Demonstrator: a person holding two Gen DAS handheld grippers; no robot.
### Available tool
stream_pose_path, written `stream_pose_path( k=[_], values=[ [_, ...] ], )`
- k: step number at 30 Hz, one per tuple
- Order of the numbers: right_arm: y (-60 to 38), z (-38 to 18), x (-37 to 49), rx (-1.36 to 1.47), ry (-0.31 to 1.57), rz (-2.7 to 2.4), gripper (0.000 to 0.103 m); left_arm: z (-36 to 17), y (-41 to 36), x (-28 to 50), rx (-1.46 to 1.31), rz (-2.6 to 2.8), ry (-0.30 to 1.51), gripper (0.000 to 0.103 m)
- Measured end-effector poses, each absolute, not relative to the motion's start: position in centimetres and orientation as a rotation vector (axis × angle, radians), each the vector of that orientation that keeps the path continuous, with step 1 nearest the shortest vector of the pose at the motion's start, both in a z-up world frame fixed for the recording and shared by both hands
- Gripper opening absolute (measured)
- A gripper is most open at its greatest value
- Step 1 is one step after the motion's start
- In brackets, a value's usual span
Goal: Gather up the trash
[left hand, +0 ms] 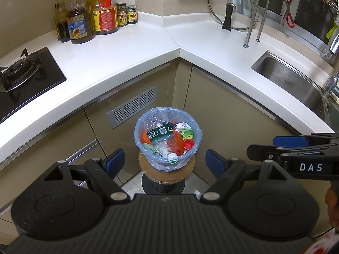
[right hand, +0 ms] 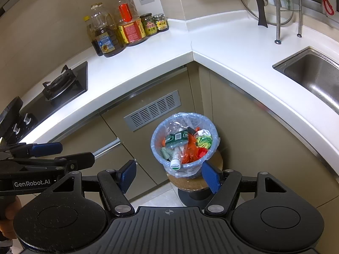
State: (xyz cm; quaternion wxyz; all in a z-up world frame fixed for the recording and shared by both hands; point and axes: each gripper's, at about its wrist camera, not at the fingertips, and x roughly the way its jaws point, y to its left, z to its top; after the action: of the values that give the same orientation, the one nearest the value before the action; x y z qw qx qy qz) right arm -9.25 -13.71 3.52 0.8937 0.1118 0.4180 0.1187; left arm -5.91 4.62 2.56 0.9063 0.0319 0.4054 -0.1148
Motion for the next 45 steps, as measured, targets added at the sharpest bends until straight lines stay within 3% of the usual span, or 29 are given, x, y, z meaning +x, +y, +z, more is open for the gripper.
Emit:
stream_pose_path(
  k=[45],
  values=[
    [-13.96, 3.42, -9.11, 0.233, 0.869, 0.245, 0.069, 2.45, 4.47, -5.72, 0.065, -0.243, 0.838, 0.082]
  ],
)
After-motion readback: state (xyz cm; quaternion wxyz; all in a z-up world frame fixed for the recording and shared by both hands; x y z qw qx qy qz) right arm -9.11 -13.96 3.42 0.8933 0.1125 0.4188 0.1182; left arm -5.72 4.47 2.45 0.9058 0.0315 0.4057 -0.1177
